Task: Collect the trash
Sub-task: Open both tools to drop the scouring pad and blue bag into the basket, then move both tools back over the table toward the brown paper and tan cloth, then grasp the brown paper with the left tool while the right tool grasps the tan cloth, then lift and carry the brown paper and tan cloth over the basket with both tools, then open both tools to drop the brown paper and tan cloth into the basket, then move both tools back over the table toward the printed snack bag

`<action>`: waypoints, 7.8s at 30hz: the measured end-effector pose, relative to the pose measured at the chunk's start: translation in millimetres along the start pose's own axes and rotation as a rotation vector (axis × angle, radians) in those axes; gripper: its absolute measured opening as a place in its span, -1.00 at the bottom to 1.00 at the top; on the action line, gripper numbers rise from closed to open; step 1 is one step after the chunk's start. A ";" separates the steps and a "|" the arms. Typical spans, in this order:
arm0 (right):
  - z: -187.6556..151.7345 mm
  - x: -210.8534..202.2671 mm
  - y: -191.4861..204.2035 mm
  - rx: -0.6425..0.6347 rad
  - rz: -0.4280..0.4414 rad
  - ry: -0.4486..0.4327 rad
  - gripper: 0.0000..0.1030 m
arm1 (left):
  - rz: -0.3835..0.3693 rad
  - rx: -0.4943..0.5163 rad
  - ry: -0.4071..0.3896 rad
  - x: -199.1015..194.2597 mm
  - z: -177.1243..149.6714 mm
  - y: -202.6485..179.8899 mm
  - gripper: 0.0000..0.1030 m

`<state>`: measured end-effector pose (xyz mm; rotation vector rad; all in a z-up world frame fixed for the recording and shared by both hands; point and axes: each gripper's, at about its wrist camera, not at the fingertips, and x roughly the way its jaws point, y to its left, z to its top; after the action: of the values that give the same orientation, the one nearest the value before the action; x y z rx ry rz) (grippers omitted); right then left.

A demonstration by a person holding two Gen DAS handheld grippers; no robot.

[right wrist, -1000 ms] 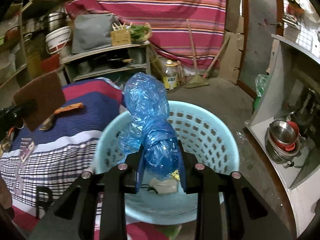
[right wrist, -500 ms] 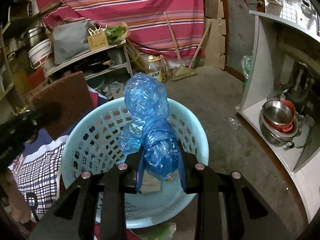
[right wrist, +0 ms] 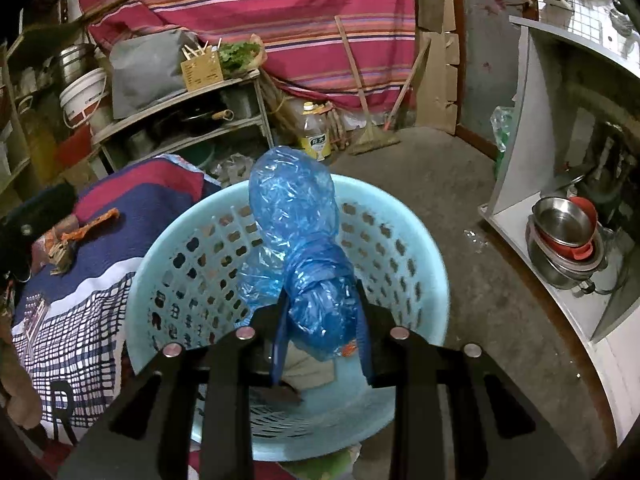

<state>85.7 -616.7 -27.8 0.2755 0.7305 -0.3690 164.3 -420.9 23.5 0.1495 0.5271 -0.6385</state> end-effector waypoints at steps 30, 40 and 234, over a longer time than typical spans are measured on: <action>3.8 -16.5 102.8 -0.083 -0.024 -0.099 0.72 | 0.384 -0.147 -0.083 -126.7 -46.1 168.8 0.89; -14.6 -45.5 187.2 -0.171 0.090 -0.131 0.72 | 0.467 -0.187 -0.084 -164.4 -70.8 203.9 0.89; 10.7 -19.6 129.3 -0.130 0.028 -0.104 0.66 | 0.326 -0.109 -0.055 -89.2 -18.8 128.1 0.89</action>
<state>132.8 -499.7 8.4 0.1425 0.6444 -0.3051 173.2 -266.2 49.7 0.1113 0.4706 -0.2941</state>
